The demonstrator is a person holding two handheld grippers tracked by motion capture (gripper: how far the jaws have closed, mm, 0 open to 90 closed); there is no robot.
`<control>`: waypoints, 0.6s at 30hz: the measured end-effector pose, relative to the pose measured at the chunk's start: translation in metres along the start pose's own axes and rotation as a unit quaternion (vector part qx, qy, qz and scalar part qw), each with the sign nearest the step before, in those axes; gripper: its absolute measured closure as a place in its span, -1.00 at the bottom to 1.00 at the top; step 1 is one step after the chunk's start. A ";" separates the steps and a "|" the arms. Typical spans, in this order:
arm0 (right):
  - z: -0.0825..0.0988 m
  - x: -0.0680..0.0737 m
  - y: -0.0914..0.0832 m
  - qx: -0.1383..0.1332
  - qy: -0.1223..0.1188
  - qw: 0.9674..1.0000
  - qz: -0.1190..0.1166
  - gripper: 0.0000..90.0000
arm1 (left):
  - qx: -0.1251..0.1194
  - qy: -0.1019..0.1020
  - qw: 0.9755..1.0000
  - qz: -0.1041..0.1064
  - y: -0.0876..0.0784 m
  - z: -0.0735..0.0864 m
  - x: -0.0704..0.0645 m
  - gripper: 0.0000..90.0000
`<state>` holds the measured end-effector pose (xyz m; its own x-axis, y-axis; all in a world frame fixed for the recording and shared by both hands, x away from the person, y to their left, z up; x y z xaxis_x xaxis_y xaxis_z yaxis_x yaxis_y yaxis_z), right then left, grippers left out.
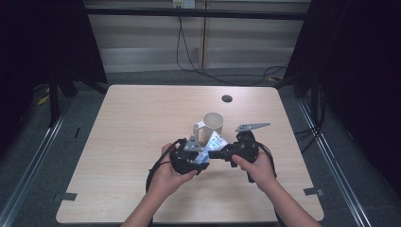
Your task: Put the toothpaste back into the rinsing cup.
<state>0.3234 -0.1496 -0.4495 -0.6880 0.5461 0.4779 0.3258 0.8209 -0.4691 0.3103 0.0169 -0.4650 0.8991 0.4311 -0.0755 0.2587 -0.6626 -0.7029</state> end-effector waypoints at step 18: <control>-0.012 0.004 -0.005 -0.057 0.034 0.998 0.019 0.53 | -0.010 -0.009 1.000 -0.024 0.010 -0.015 -0.016 0.31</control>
<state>0.3273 -0.1494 -0.4366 -0.6298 0.5837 0.5125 0.4251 0.8112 -0.4015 0.3035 -0.0060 -0.4596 0.8792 0.4733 -0.0552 0.3078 -0.6525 -0.6925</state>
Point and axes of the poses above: each handheld gripper's, and its own axes: y roughly forward along the jaws, z roughly out of its underside, x roughly to its left, the point moved 4 cm from there along y, roughly forward along the jaws, and after that the axes turned 1 degree about z, right-handed, at the moved point
